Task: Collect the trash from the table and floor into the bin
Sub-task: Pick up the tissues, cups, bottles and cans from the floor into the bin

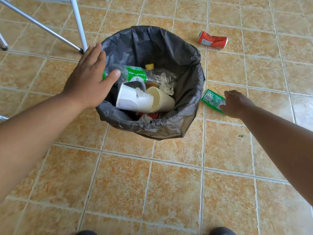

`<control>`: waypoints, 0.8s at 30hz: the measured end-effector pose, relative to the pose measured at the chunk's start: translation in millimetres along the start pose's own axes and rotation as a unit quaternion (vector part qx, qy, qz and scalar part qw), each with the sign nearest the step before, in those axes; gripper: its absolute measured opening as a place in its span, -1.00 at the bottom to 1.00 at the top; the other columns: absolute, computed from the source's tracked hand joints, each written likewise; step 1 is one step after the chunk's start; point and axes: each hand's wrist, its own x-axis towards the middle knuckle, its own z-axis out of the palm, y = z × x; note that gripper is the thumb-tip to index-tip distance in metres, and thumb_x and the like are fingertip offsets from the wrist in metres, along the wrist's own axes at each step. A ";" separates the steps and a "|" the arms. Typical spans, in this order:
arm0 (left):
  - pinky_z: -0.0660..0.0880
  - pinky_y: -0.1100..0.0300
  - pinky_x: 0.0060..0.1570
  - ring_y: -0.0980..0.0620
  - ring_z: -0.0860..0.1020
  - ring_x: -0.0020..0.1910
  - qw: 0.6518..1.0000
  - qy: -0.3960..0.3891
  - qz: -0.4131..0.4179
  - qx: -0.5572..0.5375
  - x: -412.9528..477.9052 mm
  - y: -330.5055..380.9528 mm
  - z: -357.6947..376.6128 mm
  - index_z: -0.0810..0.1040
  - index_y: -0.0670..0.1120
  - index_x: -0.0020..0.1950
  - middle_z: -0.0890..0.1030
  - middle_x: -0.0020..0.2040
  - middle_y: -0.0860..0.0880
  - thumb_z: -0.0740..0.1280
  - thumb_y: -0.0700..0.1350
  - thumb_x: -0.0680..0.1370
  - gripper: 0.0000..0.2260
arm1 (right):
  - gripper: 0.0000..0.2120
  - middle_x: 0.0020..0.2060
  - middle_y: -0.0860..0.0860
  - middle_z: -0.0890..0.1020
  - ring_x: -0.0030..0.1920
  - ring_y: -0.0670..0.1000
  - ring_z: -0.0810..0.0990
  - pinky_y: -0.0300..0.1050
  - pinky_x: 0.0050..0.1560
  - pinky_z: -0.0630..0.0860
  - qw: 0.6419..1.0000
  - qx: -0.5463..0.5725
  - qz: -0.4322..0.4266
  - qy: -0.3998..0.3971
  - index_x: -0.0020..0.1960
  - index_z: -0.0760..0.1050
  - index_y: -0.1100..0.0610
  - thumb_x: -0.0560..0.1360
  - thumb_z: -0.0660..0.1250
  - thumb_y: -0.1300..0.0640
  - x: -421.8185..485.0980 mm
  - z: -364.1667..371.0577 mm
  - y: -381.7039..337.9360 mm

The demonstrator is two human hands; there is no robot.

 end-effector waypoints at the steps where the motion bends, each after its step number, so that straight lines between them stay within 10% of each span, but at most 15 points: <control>1: -0.09 0.09 0.50 0.09 -0.14 0.58 1.000 0.001 0.000 -0.001 -0.4 0.2 0.4 0.02 -0.13 0.61 -0.08 0.62 0.02 0.02 0.25 0.62 -0.32 | -0.56 0.15 0.23 0.49 0.14 0.24 0.51 0.07 0.01 0.55 1.000 -0.005 0.001 -0.008 0.27 0.37 0.29 0.51 0.36 0.06 1.3 4.7 1.1; 9: -0.10 0.11 0.49 0.09 -0.14 0.58 1.000 0.004 0.000 0.005 -0.4 1.0 0.2 0.02 -0.13 0.61 -0.09 0.62 0.02 0.03 0.25 0.63 -0.32 | -0.37 0.18 0.26 0.48 0.19 0.28 0.46 0.16 0.09 0.53 0.997 -0.058 0.038 -0.031 0.43 0.16 0.30 0.51 0.37 0.11 1.0 27.3 6.0; 16: -0.10 0.12 0.49 0.08 -0.13 0.58 1.000 0.005 0.002 0.005 -0.6 1.8 -0.5 0.03 -0.14 0.60 -0.08 0.62 0.01 0.06 0.22 0.63 -0.34 | -0.57 -0.09 0.15 0.44 -0.15 0.21 0.57 0.04 -0.20 0.62 0.996 -0.061 0.056 -0.044 0.24 0.48 0.28 0.45 0.43 0.12 -4.5 32.4 -0.9; 24: -0.07 0.08 0.51 0.07 -0.12 0.58 1.000 0.005 0.000 -0.008 -2.0 3.1 -1.6 0.03 -0.14 0.60 -0.07 0.62 0.02 0.07 0.22 0.63 -0.34 | -0.60 -0.08 0.17 0.57 -0.14 0.15 0.54 -0.10 -0.25 0.47 0.971 0.165 0.080 0.153 0.12 0.48 0.22 0.40 0.42 0.00 -2.2 -12.5 -4.8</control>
